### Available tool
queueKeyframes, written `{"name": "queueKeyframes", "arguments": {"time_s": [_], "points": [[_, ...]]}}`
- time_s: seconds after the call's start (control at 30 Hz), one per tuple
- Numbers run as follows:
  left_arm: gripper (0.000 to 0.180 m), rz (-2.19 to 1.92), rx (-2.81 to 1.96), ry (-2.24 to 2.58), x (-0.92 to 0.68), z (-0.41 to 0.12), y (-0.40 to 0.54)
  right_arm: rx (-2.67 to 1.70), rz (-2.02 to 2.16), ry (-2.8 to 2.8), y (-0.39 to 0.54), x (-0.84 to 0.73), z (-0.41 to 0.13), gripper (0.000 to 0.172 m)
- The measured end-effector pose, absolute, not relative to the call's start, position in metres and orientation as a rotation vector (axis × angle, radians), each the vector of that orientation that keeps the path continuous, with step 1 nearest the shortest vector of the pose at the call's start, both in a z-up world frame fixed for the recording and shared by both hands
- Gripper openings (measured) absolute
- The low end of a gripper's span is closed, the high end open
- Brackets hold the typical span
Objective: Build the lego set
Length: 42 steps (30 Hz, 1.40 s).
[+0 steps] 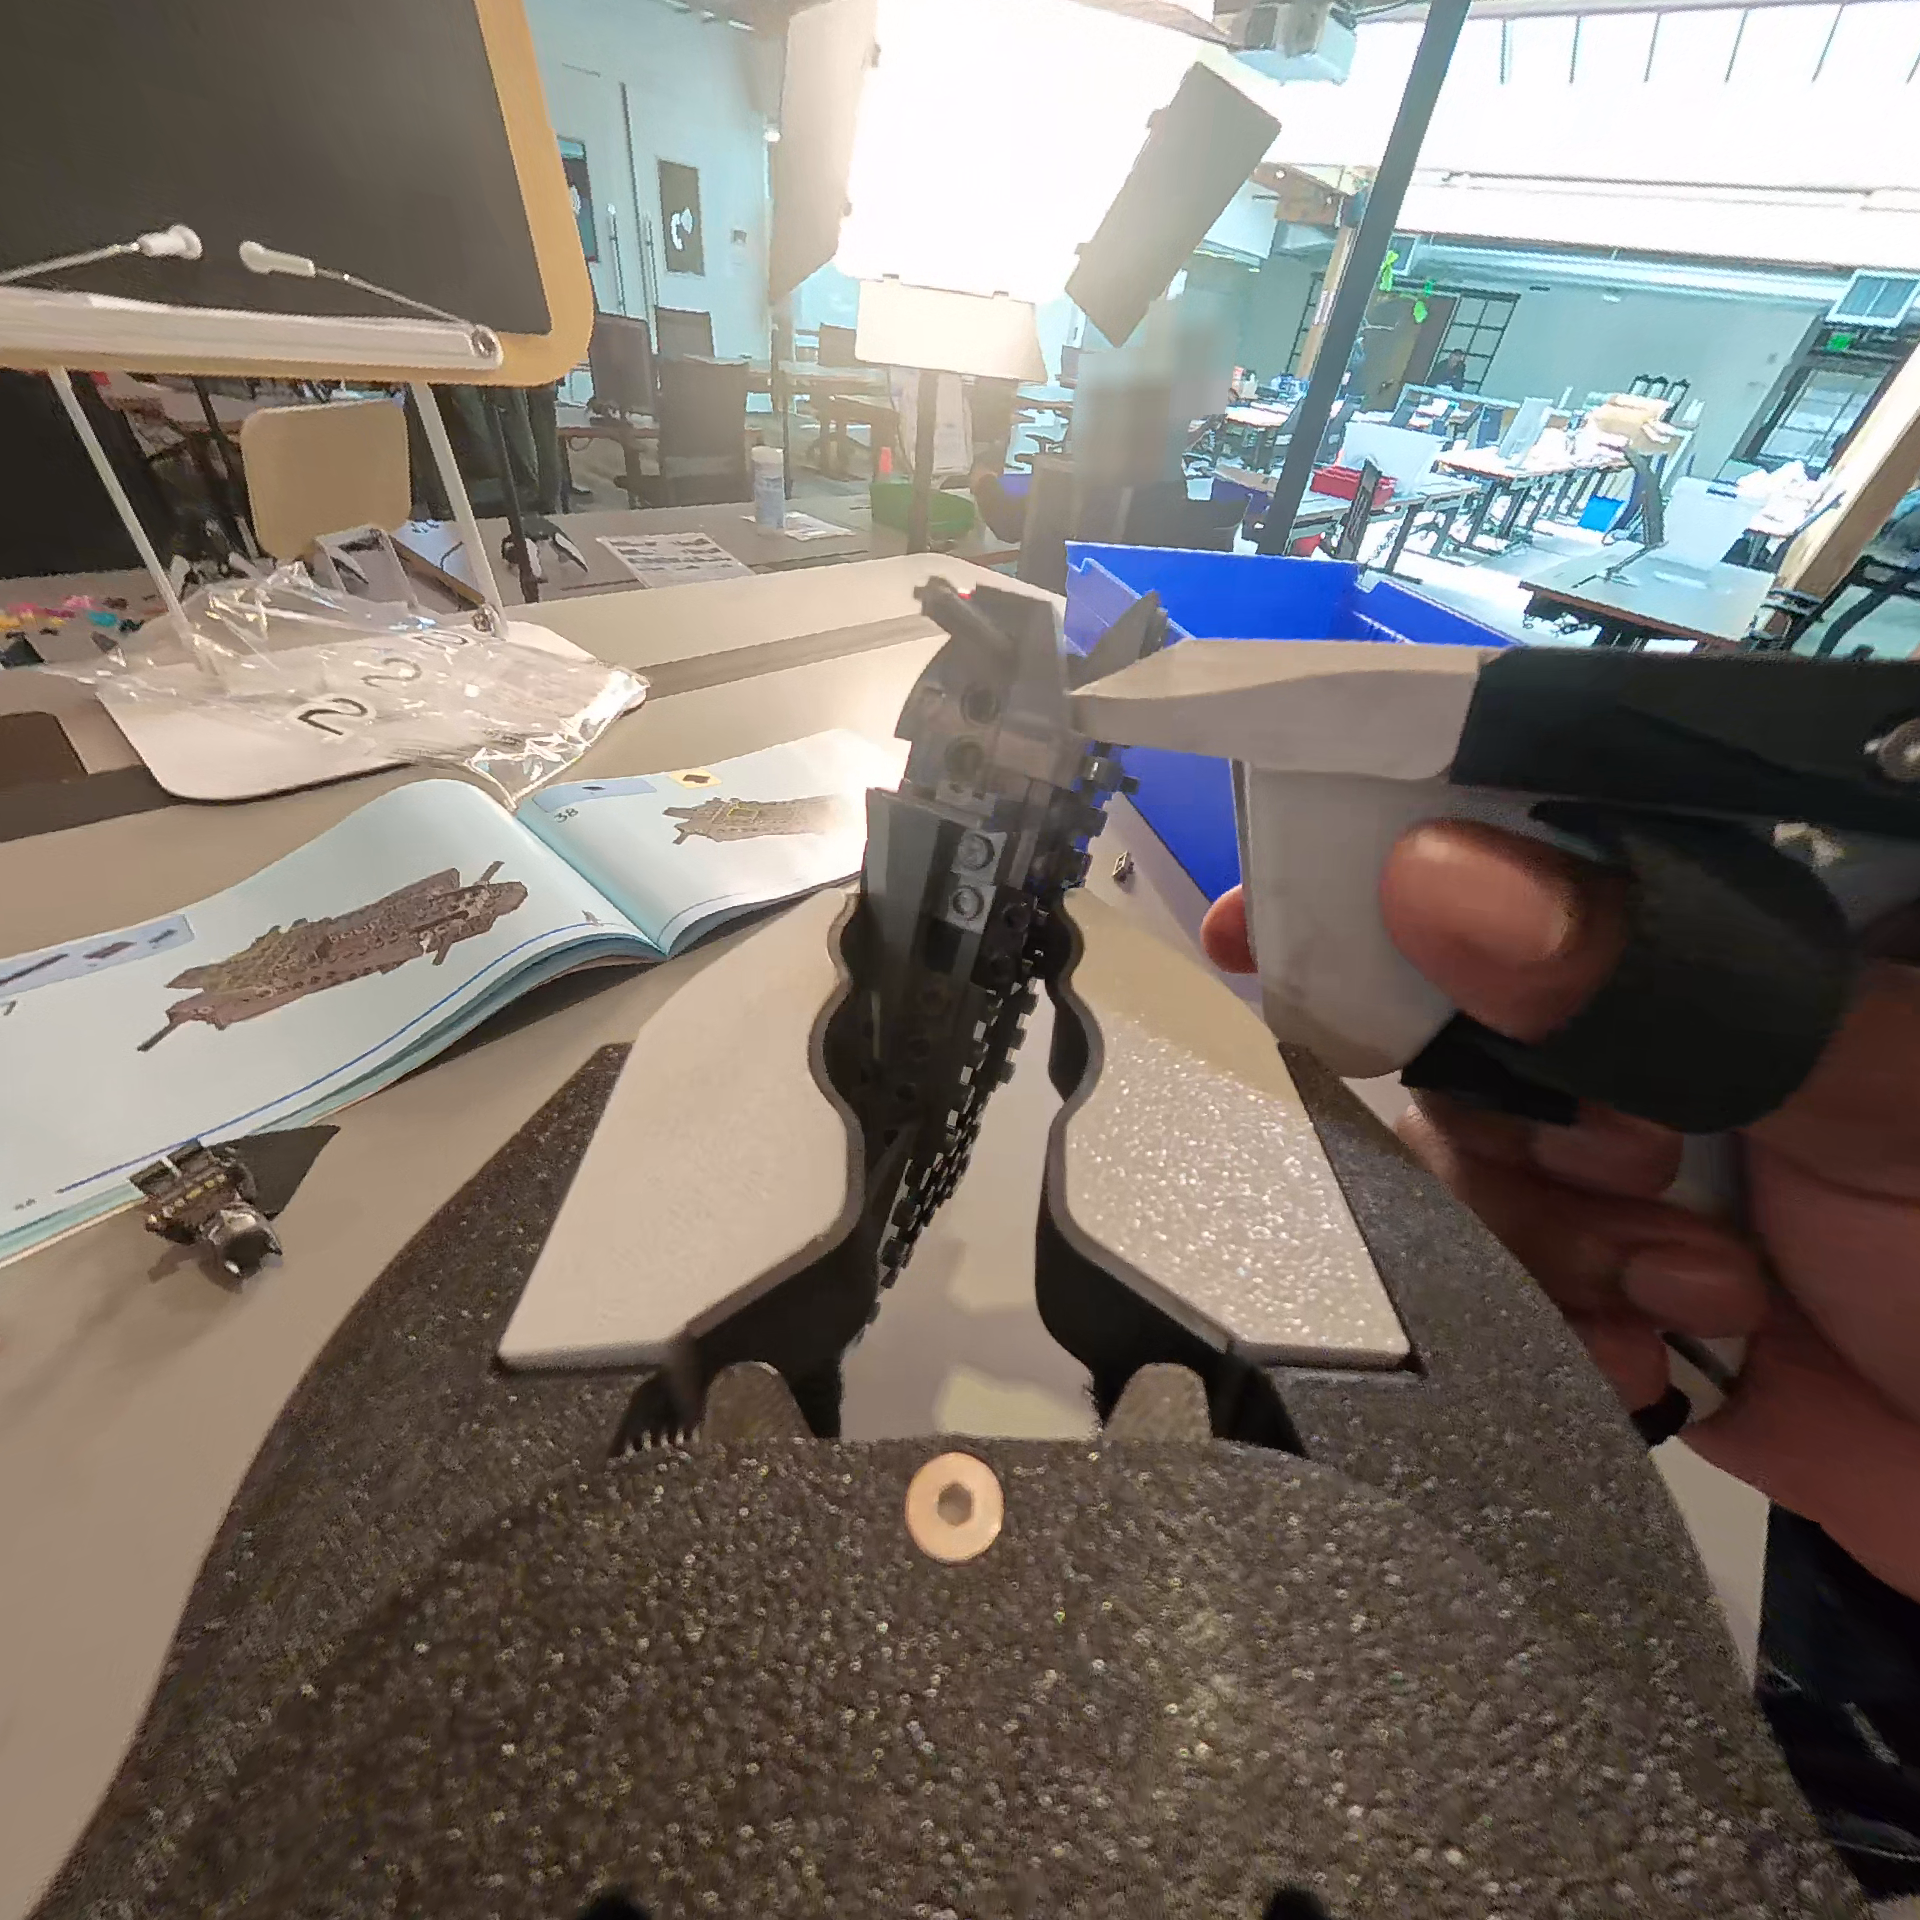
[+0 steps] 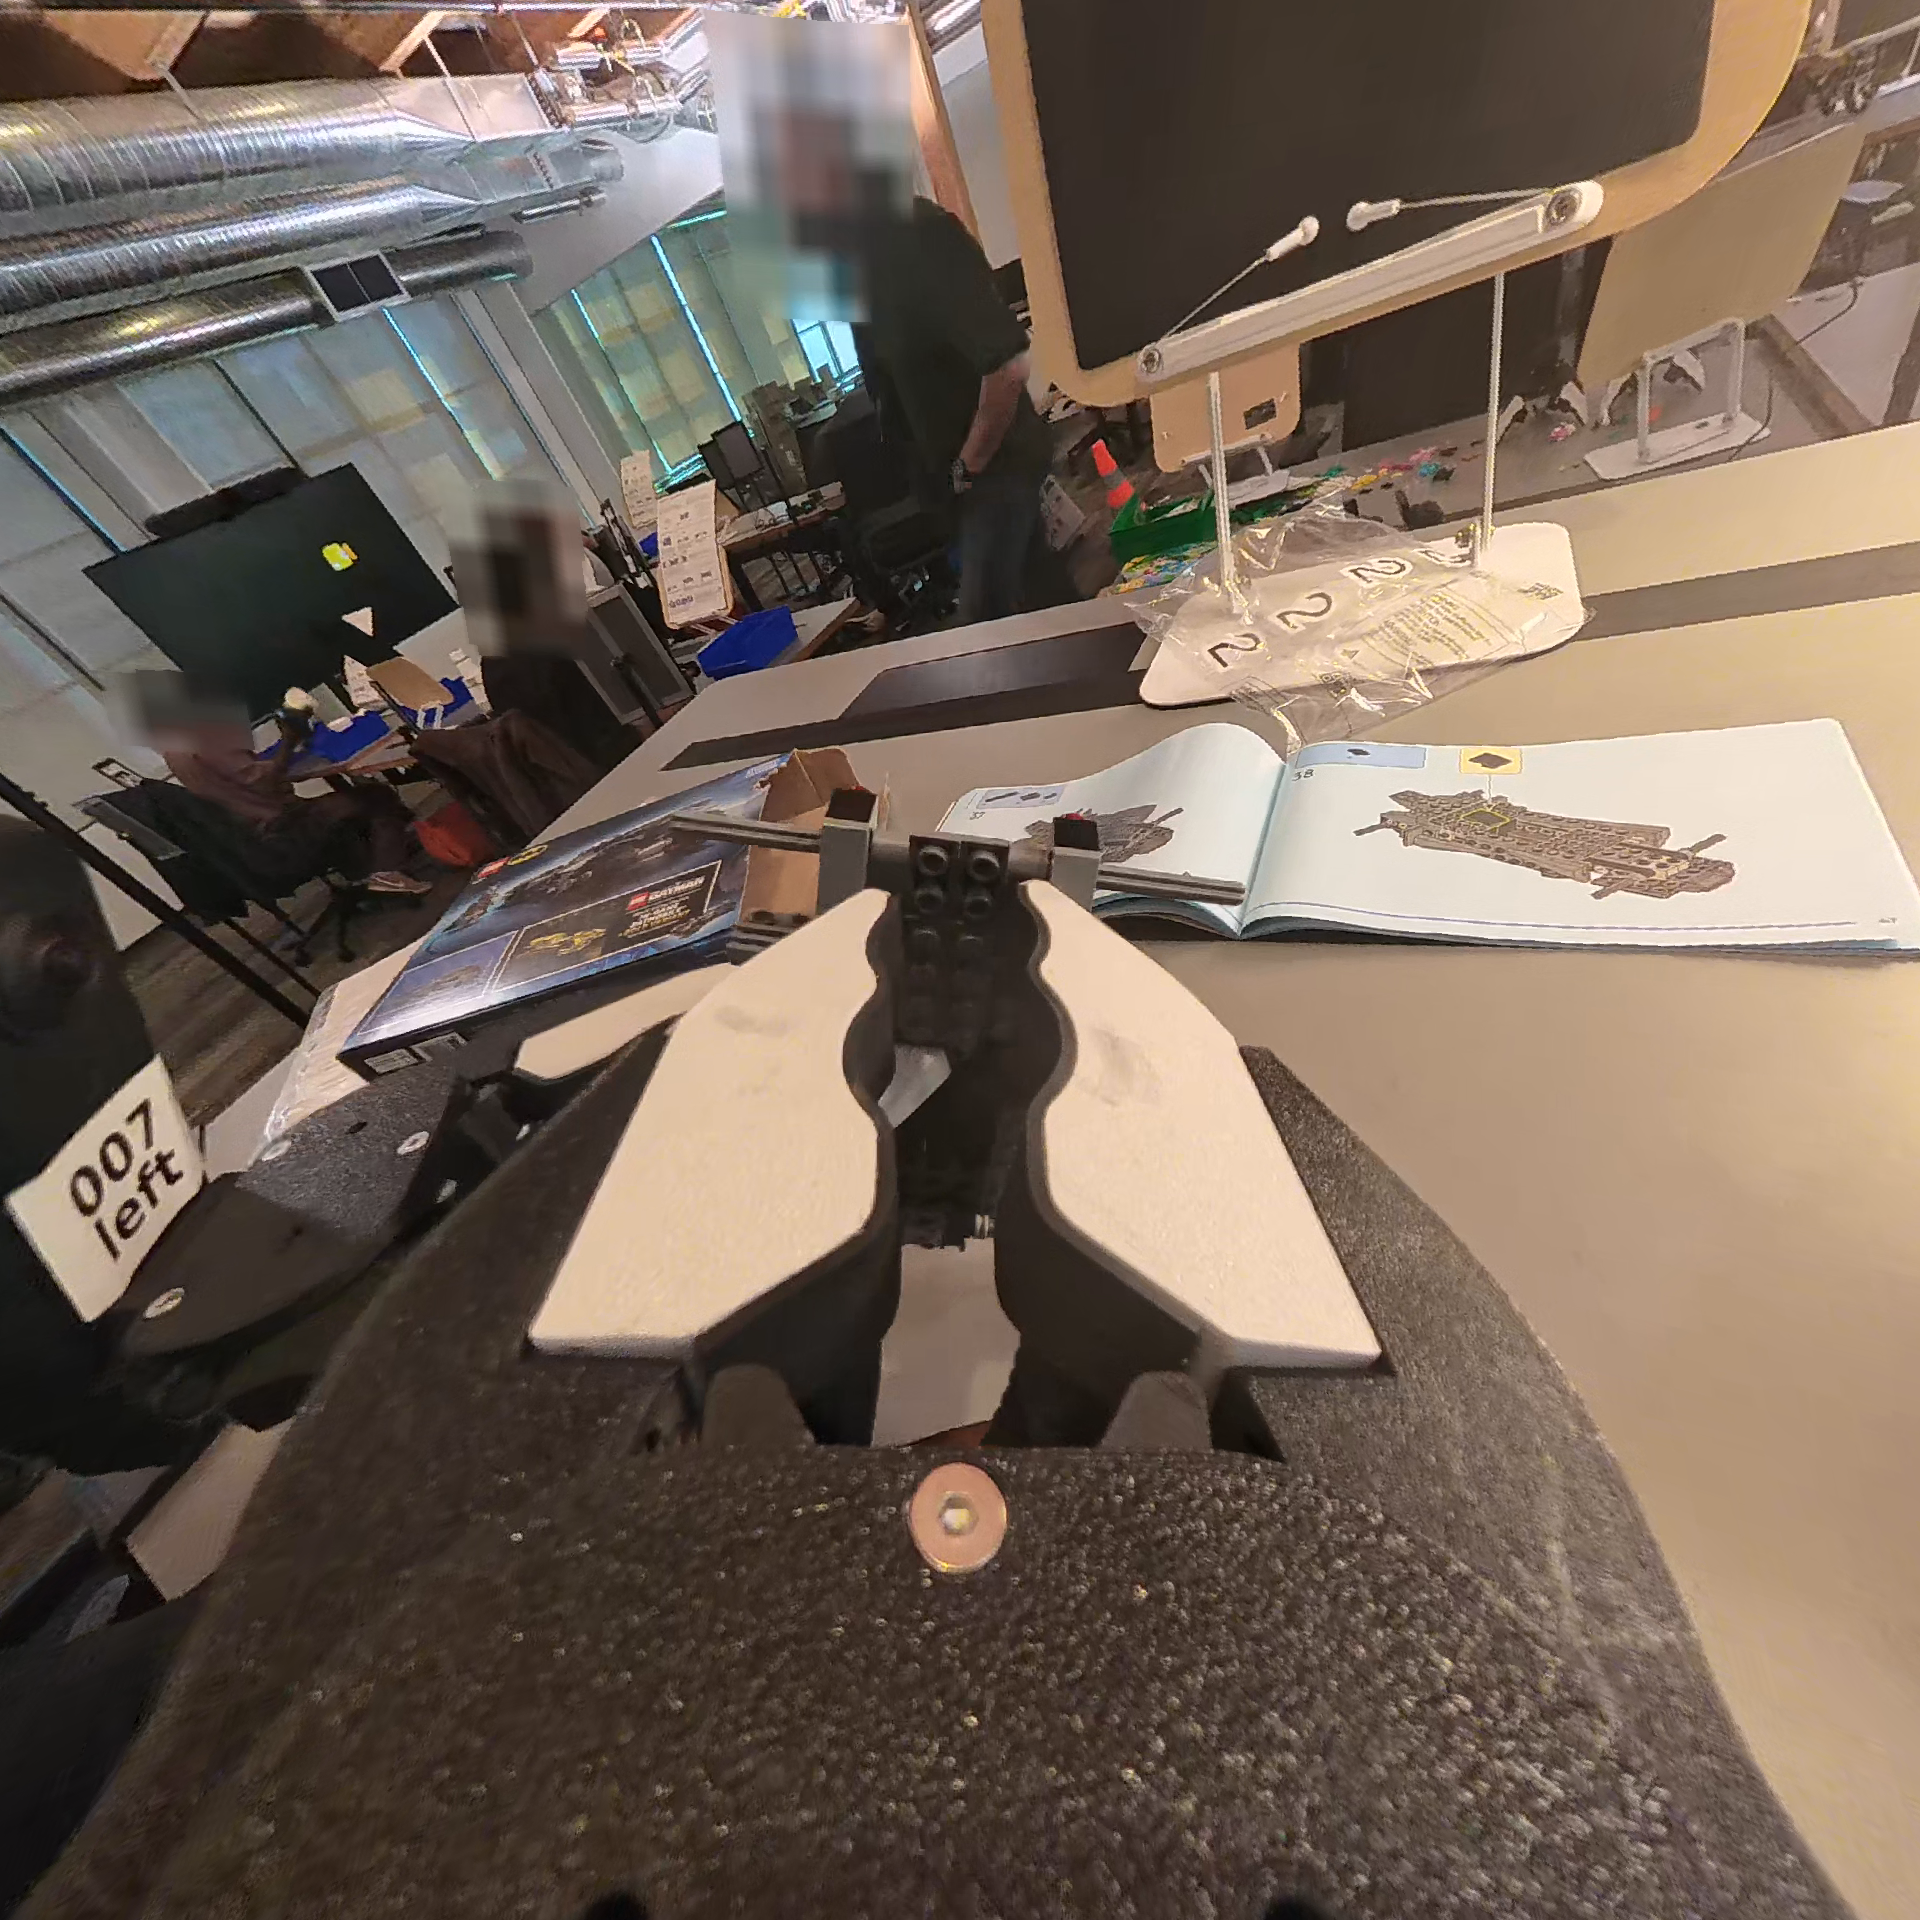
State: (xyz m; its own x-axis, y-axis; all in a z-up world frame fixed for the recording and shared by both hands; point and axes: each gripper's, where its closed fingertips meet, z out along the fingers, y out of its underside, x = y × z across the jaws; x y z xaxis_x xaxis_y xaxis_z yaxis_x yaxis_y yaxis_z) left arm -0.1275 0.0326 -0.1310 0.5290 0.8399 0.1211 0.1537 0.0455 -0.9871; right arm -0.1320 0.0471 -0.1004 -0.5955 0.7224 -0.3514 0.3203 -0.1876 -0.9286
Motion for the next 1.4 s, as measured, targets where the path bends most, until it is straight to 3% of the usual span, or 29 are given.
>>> {"name": "queueKeyframes", "arguments": {"time_s": [0.27, 0.37, 0.73, 1.07, 1.13, 1.27, 1.4], "points": [[0.033, 0.531, -1.392, -0.992, -0.13, -0.136, 0.03, -1.158, 1.774, -1.765, 0.043, -0.131, -0.103, 0.018], [0.032, 0.46, -1.19, -1.183, -0.152, -0.134, -0.014, -1.131, 1.713, -1.82, 0.04, -0.121, -0.116, 0.017], [0.032, 0.361, -1.275, -1.189, -0.15, -0.15, -0.006, -1.208, 1.757, -1.769, 0.049, -0.133, -0.119, 0.017], [0.034, -0.228, -1.405, -1.313, -0.147, -0.198, 0.021, -1.438, 1.918, -1.718, 0.066, -0.148, -0.124, 0.017], [0.042, -0.258, -1.46, -1.313, -0.146, -0.205, 0.025, -1.509, 1.986, -1.693, 0.069, -0.151, -0.126, 0.017], [0.083, -0.231, -1.6, -1.305, -0.142, -0.214, 0.027, -1.649, 2.099, -1.648, 0.075, -0.156, -0.133, 0.017], [0.084, -0.161, -1.622, -1.253, -0.14, -0.205, 0.023, -1.757, 2.212, -1.584, 0.081, -0.16, -0.136, 0.017]]}}
